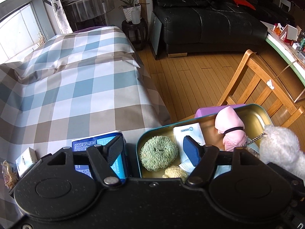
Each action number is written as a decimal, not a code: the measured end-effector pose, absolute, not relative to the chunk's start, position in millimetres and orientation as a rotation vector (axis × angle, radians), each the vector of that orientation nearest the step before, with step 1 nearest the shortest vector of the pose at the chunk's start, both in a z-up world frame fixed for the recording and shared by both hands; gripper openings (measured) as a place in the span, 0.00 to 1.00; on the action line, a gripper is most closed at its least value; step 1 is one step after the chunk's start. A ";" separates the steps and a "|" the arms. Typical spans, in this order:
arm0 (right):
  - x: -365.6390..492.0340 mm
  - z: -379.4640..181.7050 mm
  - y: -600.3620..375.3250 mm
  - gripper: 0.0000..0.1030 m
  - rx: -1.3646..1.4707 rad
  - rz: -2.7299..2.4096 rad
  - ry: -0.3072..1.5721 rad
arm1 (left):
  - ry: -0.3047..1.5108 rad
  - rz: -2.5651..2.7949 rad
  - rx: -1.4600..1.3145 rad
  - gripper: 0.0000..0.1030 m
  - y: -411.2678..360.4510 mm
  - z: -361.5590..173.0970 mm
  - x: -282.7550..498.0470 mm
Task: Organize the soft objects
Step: 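Open both tools to drop the white plush and green ball into the tray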
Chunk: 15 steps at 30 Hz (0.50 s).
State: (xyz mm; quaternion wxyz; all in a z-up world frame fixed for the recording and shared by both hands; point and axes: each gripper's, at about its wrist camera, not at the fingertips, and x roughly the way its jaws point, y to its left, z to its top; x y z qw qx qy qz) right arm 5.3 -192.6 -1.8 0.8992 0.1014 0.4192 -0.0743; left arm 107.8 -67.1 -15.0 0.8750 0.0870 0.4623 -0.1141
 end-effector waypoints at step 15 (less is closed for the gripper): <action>6.6 -4.0 -175.5 0.60 0.148 -0.096 0.888 | 0.954 -0.214 0.158 0.64 -55.1 -8.7 107.7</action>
